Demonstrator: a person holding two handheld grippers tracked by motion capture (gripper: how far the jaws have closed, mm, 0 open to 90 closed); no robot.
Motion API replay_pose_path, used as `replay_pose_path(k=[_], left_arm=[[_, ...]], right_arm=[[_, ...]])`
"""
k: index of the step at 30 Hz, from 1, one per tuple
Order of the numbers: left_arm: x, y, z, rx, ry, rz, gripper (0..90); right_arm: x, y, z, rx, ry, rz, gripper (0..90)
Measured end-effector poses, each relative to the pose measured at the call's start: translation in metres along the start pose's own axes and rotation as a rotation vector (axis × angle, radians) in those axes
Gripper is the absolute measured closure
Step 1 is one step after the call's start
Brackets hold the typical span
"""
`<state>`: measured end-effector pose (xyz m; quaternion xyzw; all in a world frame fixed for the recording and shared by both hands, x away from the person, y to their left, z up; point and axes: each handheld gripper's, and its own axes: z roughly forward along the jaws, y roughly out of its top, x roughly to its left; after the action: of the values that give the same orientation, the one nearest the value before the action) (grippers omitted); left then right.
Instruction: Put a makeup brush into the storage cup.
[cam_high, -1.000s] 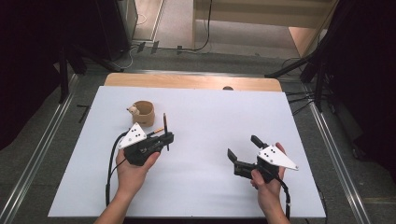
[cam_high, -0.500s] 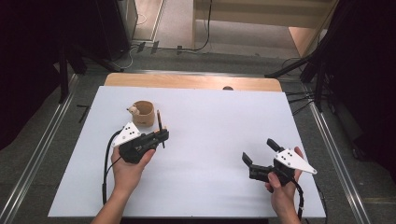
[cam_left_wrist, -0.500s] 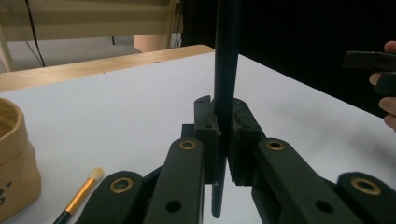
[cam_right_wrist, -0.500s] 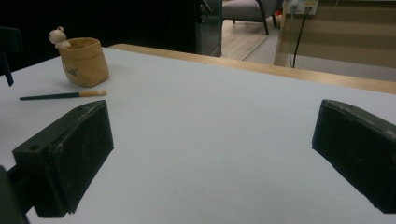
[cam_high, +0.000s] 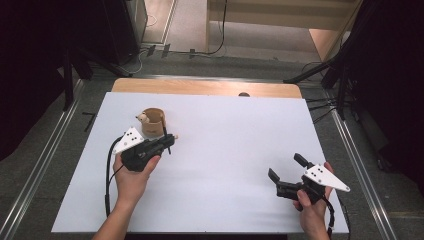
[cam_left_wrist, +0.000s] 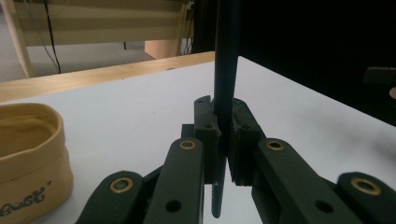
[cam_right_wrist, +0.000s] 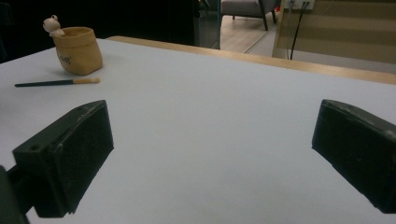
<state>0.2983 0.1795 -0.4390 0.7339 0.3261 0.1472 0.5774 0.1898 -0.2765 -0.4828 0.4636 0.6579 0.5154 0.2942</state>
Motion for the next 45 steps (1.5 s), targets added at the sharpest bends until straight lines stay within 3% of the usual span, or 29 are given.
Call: replay_pose_path(k=[5, 15, 20, 30, 45], left_arm=[[0.01, -0.001, -0.003, -0.01, 0.02, -0.024, 85.0], [0.018, 0.005, -0.007, -0.021, 0.047, -0.025, 85.0], [0.022, 0.01, -0.008, -0.03, 0.06, -0.027, 85.0], [0.034, 0.023, -0.011, -0.061, 0.101, -0.025, 85.0], [0.055, 0.033, 0.0, -0.106, 0.184, -0.028, 85.0]], right_arm=[[-0.008, -0.004, -0.008, 0.004, -0.007, -0.009, 0.0], [-0.02, -0.011, -0.018, 0.009, -0.016, -0.014, 0.0], [-0.021, -0.013, -0.016, 0.02, -0.016, -0.034, 0.0], [-0.022, -0.015, -0.013, 0.033, -0.008, -0.026, 0.0], [-0.022, -0.016, -0.013, 0.035, -0.004, -0.026, 0.0]])
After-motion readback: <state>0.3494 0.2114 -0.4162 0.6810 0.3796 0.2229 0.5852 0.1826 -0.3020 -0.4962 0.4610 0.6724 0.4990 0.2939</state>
